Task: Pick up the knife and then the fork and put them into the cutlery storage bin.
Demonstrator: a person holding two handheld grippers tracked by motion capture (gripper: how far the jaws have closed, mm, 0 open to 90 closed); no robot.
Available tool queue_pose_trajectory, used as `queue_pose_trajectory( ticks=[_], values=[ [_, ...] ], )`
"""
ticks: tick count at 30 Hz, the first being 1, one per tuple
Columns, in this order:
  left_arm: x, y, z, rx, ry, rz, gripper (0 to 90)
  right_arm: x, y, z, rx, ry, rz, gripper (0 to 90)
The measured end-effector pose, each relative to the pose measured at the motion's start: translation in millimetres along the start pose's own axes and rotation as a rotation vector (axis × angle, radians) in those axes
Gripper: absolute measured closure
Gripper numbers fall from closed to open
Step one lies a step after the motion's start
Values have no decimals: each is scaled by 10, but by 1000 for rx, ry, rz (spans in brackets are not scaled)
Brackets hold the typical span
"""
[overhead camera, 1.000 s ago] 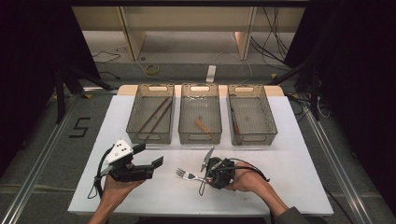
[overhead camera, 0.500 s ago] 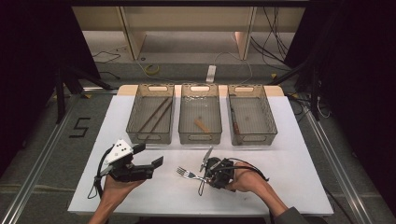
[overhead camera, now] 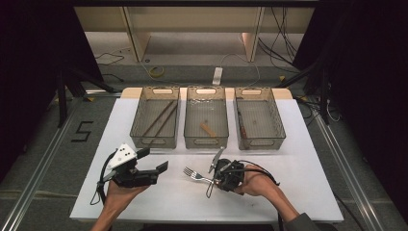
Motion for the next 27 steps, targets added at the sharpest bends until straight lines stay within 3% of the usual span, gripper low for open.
queue_pose_trajectory(
  ticks=[12,18,27],
  values=[
    [-2,-1,0,-1,-3,2,150,-5,-140,142,24,37,68,775],
    [-2,-1,0,-1,-3,2,150,0,-188,180,33,70,81,775],
    [-2,-2,-1,-1,-5,2,150,15,-210,220,37,76,85,774]
  ],
)
Point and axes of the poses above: each handheld gripper's, and its own axes: y roughly forward along the jaws, x roughly out of its underside, z roughly to its right, the point moved 7 cm from there along y, roughly forward along the jaws, and after that the axes turned 12 degrees about z, right-handed, at the moved point
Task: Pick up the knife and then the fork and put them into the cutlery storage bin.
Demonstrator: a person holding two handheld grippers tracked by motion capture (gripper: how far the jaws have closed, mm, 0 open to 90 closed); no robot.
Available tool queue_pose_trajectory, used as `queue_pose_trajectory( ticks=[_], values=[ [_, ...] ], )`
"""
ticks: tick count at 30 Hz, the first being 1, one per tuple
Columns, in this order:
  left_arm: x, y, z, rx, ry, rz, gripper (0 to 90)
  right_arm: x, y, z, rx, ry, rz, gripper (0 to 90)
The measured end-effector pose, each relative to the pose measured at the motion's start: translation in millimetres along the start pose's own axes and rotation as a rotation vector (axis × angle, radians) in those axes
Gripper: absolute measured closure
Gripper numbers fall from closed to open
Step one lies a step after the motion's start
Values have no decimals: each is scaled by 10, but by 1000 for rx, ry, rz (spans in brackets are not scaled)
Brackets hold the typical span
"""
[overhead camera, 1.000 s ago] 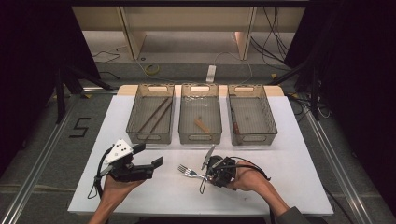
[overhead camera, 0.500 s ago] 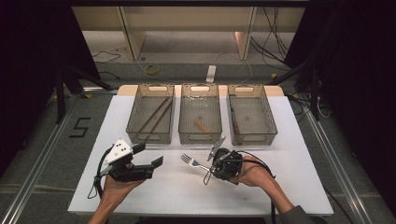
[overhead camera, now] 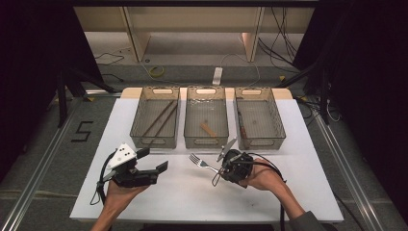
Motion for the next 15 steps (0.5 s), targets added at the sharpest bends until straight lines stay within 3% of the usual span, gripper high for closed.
queue_pose_trajectory(
  ticks=[15],
  values=[
    [-2,0,0,0,-3,1,150,-8,-94,93,21,31,40,775]
  ],
)
Point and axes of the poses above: each handheld gripper's, and its own axes: y roughly forward along the jaws, x roughly out of its underside, z roughly to its right, the point moved 7 cm from there along y, roughly forward along the jaws, and after that the axes turned 12 degrees about z, right-handed, at the moved point
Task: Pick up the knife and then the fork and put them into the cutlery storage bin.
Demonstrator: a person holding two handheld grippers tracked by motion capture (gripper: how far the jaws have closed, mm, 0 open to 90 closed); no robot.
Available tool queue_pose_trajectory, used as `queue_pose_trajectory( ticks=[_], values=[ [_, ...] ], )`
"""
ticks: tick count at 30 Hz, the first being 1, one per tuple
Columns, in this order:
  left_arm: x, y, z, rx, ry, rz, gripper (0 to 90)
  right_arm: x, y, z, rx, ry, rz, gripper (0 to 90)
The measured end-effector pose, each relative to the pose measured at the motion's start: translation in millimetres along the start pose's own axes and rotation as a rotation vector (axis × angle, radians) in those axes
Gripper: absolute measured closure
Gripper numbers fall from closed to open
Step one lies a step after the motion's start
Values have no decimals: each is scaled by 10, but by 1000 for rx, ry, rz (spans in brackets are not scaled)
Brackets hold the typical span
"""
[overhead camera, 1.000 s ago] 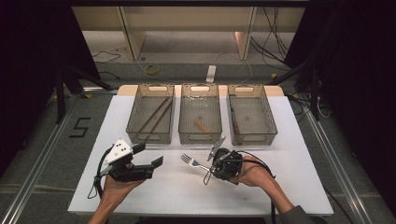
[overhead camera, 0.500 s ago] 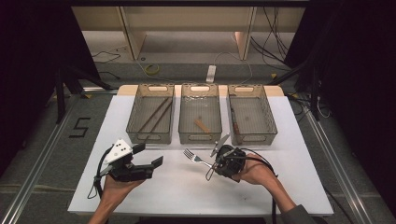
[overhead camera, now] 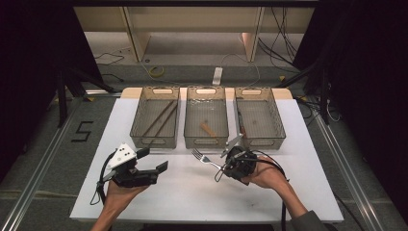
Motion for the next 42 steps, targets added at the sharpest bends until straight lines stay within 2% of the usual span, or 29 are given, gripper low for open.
queue_pose_trajectory(
  ticks=[10,16,25,37,42],
  values=[
    [0,0,-1,0,-1,0,150,-13,-157,166,35,38,54,775],
    [0,-1,-4,-1,-1,0,150,-23,-270,276,58,77,92,774],
    [-1,1,-6,-1,-2,1,151,-2,-356,448,91,121,121,775],
    [-1,1,-8,-2,-1,3,151,-60,-476,640,124,158,181,775],
    [-1,1,-15,-4,-2,4,150,-52,-523,776,153,189,196,774]
  ],
)
Point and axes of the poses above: each handheld gripper's, and its own axes: y roughly forward along the jaws, x roughly out of its underside, z roughly to its right, the point moved 7 cm from there along y, roughly forward along the jaws, and after that the axes turned 12 degrees about z, right-handed, at the moved point
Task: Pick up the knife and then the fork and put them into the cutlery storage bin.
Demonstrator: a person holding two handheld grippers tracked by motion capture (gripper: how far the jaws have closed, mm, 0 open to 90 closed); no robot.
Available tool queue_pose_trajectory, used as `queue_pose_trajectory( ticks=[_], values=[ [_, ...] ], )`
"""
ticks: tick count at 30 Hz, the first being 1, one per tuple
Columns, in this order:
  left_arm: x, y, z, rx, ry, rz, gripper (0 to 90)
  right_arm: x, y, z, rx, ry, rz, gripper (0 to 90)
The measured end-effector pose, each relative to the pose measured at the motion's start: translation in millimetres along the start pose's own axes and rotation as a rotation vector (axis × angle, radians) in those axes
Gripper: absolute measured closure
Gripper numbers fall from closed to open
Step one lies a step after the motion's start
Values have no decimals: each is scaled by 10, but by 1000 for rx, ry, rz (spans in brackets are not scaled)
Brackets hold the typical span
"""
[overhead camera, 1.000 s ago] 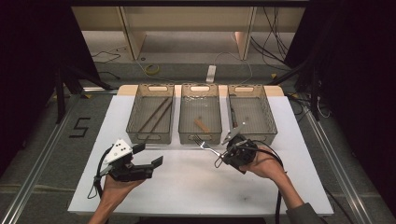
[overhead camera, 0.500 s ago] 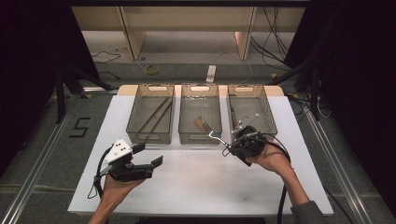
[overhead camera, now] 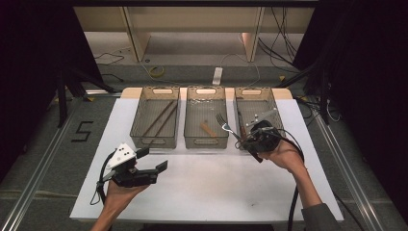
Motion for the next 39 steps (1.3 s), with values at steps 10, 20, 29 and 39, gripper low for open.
queue_pose_trajectory(
  ticks=[10,20,29,39],
  values=[
    [-3,1,-1,0,-4,4,150,-140,-52,283,71,47,32,774],
    [0,3,-2,0,-4,2,150,-241,-101,539,121,93,39,775],
    [0,2,-2,0,-7,4,150,-276,-26,720,162,146,36,774],
    [-1,2,-4,-1,-7,4,150,-249,49,884,202,211,31,774]
  ],
)
Point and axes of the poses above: each handheld gripper's, and its own axes: y roughly forward along the jaws, x roughly out of its underside, z roughly to its right, the point moved 7 cm from there along y, roughly forward along the jaws, and after that the axes turned 12 degrees about z, right-handed, at the moved point
